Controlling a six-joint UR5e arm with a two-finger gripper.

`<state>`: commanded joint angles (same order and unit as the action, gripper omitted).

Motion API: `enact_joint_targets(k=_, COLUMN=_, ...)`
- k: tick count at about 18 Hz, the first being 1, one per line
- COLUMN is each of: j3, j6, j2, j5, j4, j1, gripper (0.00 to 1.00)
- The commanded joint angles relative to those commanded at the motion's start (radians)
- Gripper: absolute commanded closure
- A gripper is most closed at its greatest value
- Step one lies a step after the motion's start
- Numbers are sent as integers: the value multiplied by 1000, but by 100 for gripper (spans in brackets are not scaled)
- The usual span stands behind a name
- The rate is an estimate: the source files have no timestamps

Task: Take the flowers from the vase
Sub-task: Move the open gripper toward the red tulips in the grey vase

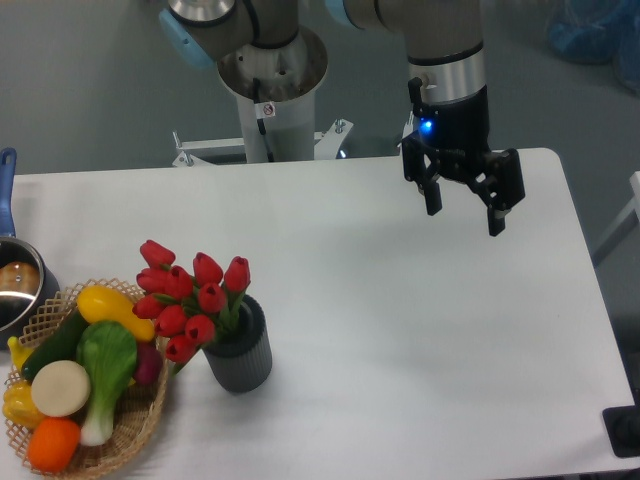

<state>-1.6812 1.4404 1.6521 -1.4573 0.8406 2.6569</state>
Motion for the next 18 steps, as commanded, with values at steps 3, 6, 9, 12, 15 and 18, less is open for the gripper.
enact_joint_targets(k=3, j3=-8, j6=0, j2=-3, j5=2, j4=-2, j1=-2, gripper=0)
enact_joint_targets(k=6, j3=-21, j6=-72, j2=-6, j5=18, j4=-8, j1=-8, gripper=0)
enact_joint_targets(k=9, j3=-66, j6=-193, j2=-6, j5=153, j4=-49, j1=-3, gripper=0)
enact_joint_targets(k=12, j3=-78, j6=-306, j2=-6, j5=212, j4=-54, j1=-6, gripper=0)
enact_joint_targets(k=15, j3=-78, j6=-351, j2=-6, j5=222, j4=-54, j1=-9, gripper=0)
enact_joint_targets(k=18, j3=-72, j6=-452, j2=0, j5=251, j4=-55, j1=-23, gripper=0)
